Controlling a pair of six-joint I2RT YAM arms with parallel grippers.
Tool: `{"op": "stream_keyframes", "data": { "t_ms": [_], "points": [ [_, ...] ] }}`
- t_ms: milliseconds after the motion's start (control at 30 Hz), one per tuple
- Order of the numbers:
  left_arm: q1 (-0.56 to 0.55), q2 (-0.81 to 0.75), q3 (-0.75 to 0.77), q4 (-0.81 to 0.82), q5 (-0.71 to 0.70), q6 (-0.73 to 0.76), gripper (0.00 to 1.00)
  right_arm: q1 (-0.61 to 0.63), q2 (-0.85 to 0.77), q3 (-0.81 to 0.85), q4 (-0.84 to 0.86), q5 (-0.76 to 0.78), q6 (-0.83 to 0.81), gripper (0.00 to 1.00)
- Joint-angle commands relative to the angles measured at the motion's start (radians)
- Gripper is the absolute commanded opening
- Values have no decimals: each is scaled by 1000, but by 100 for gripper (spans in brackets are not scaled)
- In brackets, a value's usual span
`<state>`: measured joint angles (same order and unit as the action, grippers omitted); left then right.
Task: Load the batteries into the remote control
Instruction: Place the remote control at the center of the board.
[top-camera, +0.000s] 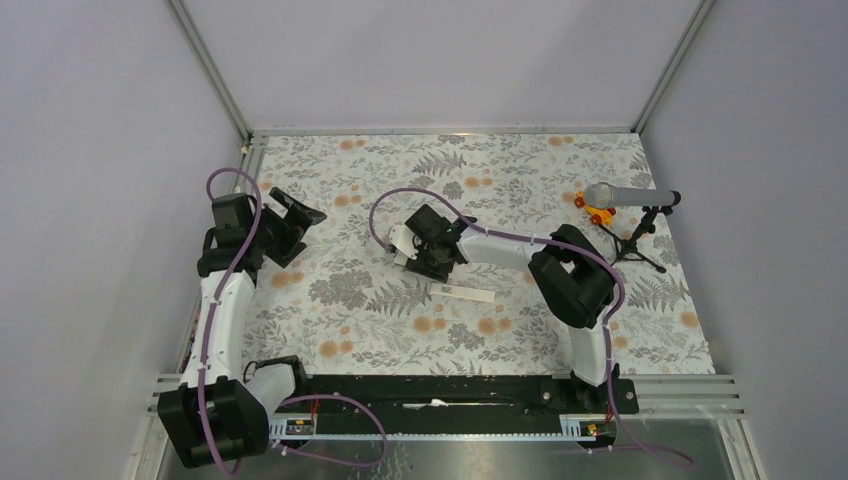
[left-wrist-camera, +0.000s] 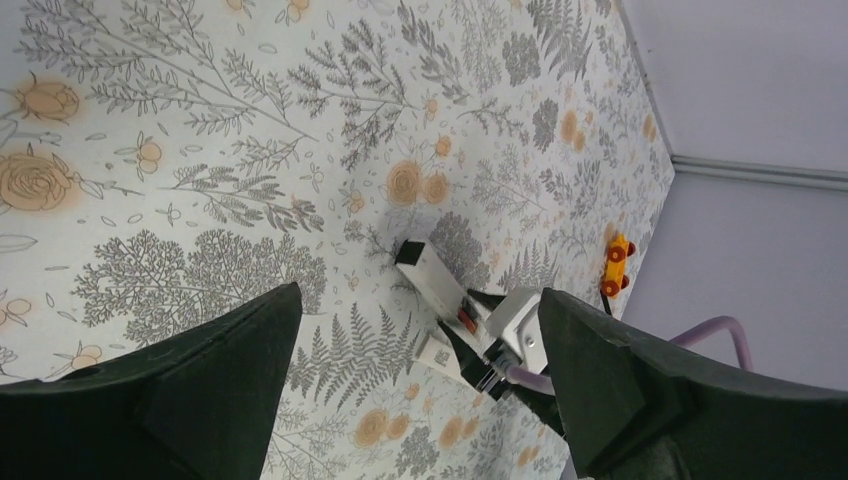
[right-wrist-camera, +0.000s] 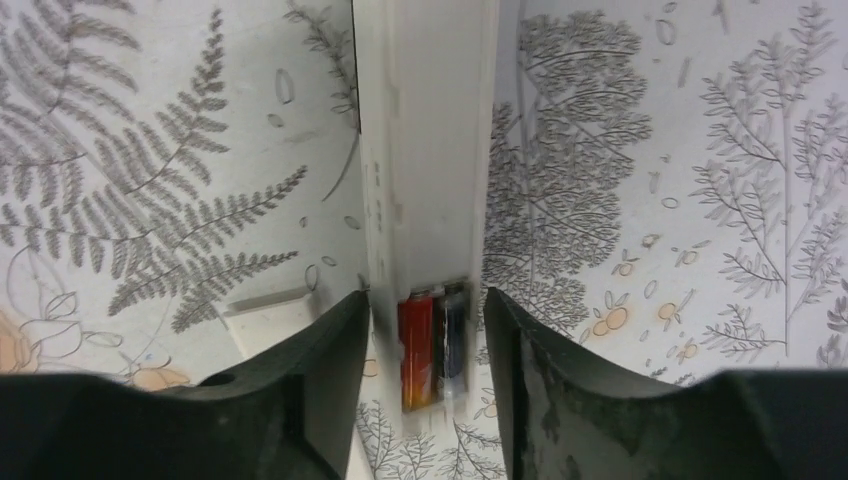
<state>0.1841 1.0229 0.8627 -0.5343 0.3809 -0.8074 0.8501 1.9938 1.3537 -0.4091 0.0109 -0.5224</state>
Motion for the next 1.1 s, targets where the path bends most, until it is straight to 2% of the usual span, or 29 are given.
{"op": "stream_keyframes", "data": {
  "t_ms": [0,100,300,400,500,633,733,800,967,1067],
  "points": [
    [4,-11,-29,50,55,20,96,-16,31,-4,-6,79,-7,59],
    [3,-18,-42,50,64,24,96,-24,25,12,-29,53,5,64],
    [3,-28,-62,53,95,36,96,-30,-8,65,-100,25,57,64],
    [-7,-39,-93,57,111,48,97,-55,-61,119,-155,-31,146,67],
    [-62,-54,-158,85,108,51,98,-81,-120,151,-201,-69,274,71],
    [-216,-55,-270,247,96,-27,98,-86,-226,52,-170,89,598,84],
    [-347,-5,-320,370,48,-82,98,-91,-273,-59,-221,209,845,85],
    [-419,61,-330,449,30,-100,96,-102,-332,-182,-188,217,971,85],
    [-537,219,-295,604,33,-103,83,-117,-493,-429,-44,182,1131,81],
    [-588,309,-250,628,13,-96,77,-118,-545,-482,45,103,1057,74]
  ]
}}
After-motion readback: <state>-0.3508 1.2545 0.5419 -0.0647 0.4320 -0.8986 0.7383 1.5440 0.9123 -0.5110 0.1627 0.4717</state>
